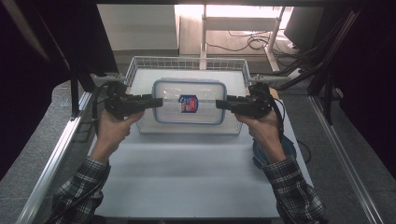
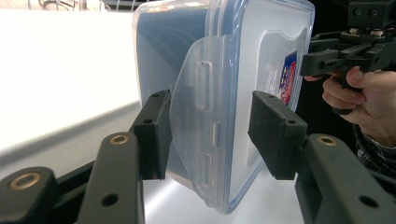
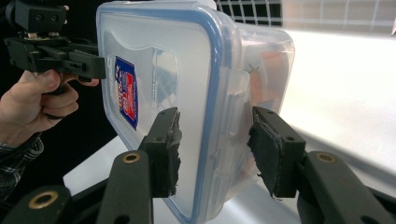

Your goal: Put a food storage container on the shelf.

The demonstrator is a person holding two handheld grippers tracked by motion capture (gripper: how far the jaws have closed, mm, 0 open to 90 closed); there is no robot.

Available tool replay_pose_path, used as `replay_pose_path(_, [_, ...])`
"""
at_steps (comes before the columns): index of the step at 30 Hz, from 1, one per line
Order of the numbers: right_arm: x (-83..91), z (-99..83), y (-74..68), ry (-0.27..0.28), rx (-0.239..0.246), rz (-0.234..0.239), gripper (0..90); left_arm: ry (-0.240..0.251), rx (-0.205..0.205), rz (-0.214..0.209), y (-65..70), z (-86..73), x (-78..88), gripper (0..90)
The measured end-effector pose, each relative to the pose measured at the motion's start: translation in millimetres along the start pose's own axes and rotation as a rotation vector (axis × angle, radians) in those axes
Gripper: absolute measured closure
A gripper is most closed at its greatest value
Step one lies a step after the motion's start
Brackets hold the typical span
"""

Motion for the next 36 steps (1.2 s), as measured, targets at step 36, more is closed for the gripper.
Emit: replay_pose_path(36, [-47.5,55.3,43.5,-0.004,-0.094,-0.039,50.7,0.038,0.075,0.0,-60.5,46.7,-17.0,49.5])
Point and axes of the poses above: each handheld gripper's, and its own axes: x roughly backward along the jaws, z roughly out of its top, y roughly to its right, the point moved 6 cm from there along -x, roughly forward along the jaws, and after that the axes turned 10 degrees about -z, right-handed, at the moved point
